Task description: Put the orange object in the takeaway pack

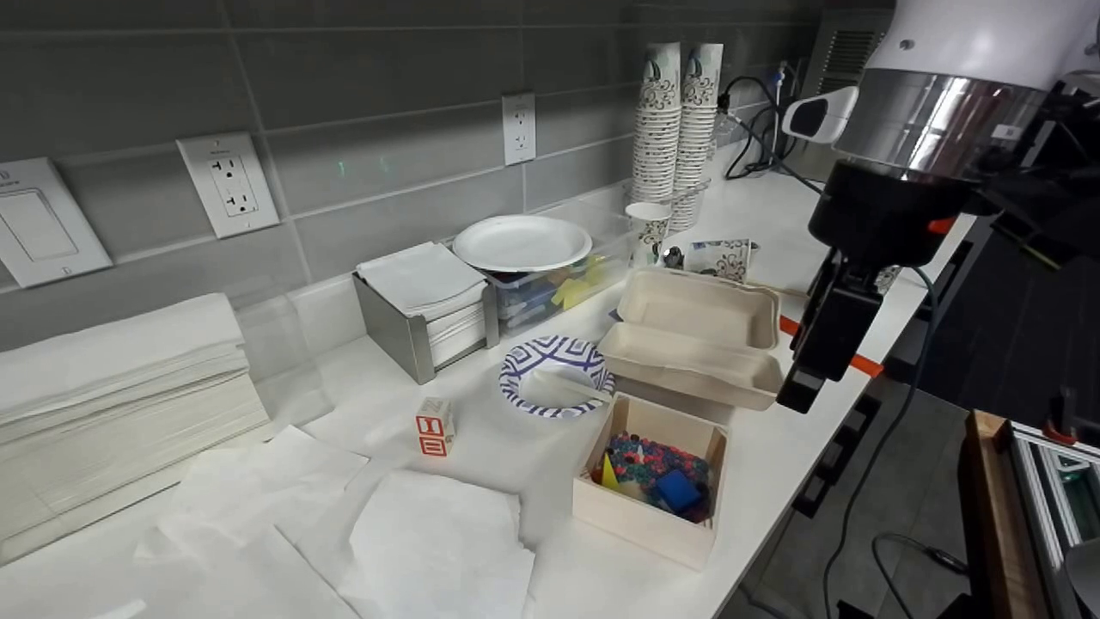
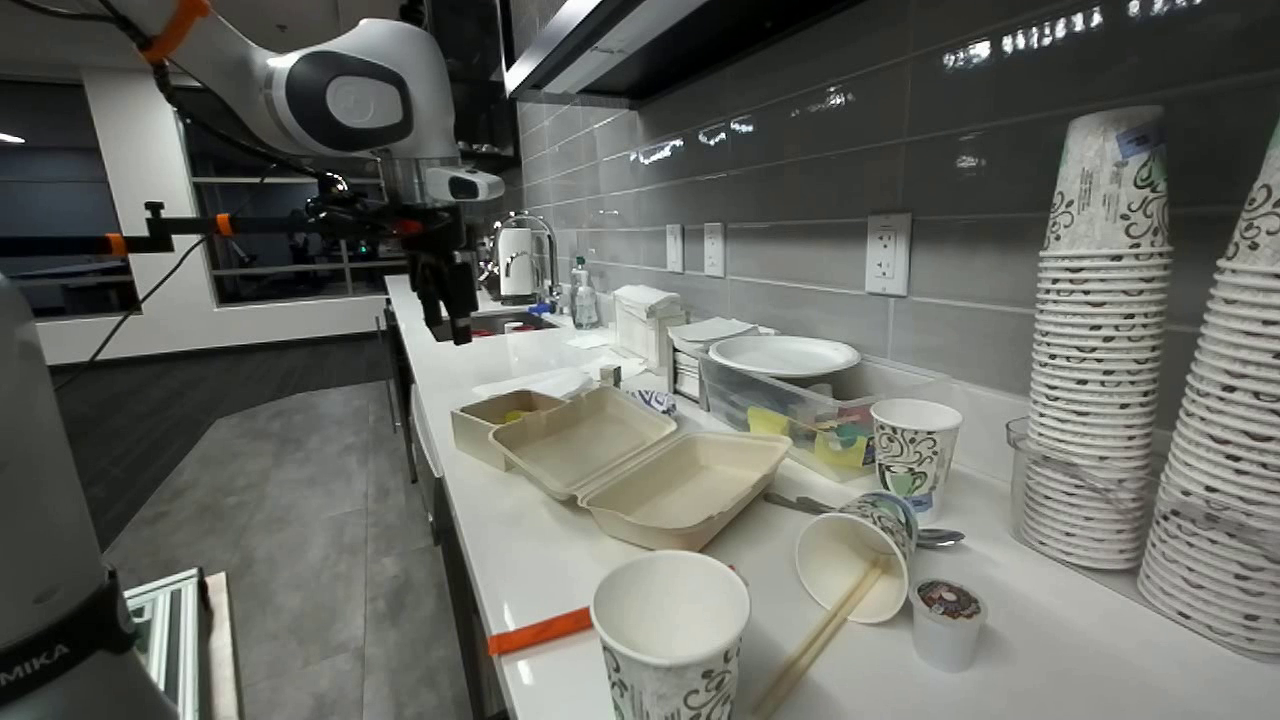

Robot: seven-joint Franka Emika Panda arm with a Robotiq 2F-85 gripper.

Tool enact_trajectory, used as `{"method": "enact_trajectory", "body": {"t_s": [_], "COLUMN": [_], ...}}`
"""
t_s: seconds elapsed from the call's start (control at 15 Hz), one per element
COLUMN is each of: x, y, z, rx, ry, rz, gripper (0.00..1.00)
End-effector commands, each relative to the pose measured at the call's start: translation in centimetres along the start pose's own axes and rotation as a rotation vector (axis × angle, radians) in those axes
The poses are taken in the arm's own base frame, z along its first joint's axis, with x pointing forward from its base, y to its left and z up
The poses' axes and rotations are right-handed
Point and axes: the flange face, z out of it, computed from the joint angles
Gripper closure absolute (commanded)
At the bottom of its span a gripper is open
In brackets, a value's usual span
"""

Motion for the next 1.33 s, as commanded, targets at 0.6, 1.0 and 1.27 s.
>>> {"method": "enact_trajectory", "body": {"t_s": [0.6, 1.0, 1.27], "x": [3.3, 0.8, -1.0], "y": [16.5, 23.5, 28.4], "z": [0.3, 1.5, 3.3], "rx": [-0.117, -0.165, -0.195], "ry": [0.045, 0.079, 0.076], "rz": [0.377, 0.421, 0.428], "gripper": [0.0, 0.0, 0.0]}}
